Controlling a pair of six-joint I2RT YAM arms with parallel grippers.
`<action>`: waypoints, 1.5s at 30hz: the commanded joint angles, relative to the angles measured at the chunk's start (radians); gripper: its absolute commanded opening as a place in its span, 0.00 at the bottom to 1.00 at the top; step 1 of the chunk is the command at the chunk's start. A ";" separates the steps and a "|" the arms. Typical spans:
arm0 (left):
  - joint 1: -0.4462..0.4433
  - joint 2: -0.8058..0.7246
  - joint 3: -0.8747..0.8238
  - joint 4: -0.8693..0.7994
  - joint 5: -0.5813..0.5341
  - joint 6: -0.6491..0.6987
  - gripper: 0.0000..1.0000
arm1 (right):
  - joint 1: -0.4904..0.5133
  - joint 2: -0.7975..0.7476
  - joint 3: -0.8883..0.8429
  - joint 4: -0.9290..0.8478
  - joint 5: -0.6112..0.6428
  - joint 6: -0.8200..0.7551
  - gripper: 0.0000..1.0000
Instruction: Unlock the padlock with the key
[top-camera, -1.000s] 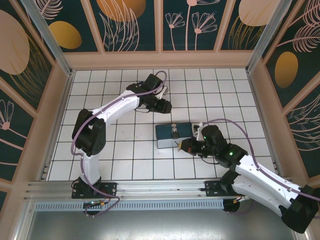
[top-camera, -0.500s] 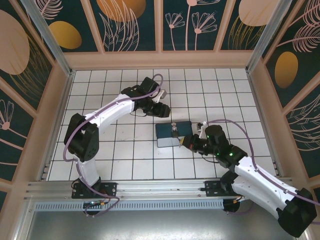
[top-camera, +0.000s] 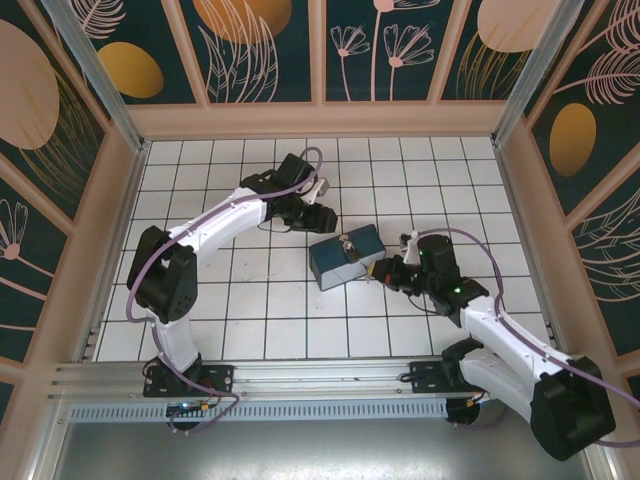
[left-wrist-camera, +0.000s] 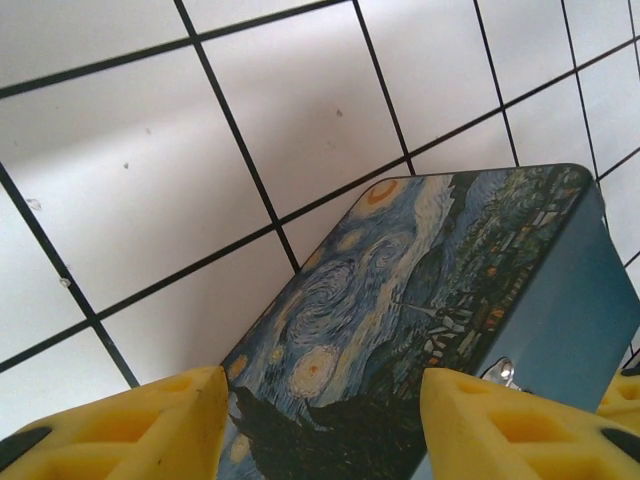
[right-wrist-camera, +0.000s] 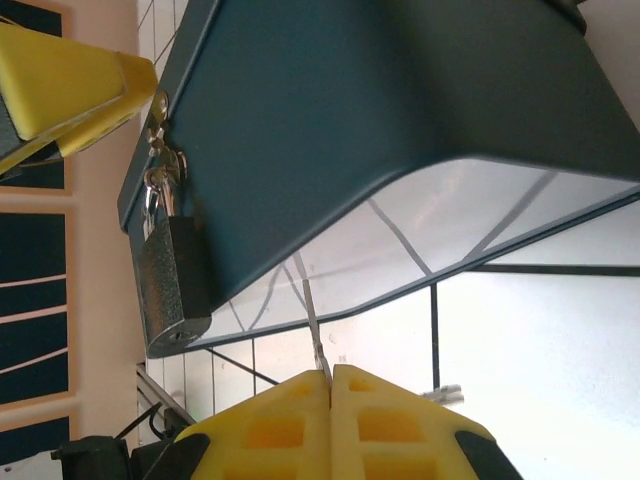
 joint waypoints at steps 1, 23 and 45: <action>0.006 0.009 0.040 0.018 0.009 -0.006 0.56 | -0.014 0.004 0.054 0.025 -0.056 -0.087 0.00; -0.075 -0.020 0.030 -0.030 -0.055 0.137 0.75 | -0.037 -0.213 -0.134 0.127 -0.181 0.073 0.00; -0.096 -0.048 -0.014 -0.031 0.045 0.237 0.90 | 0.010 -0.173 -0.146 0.197 -0.118 0.111 0.00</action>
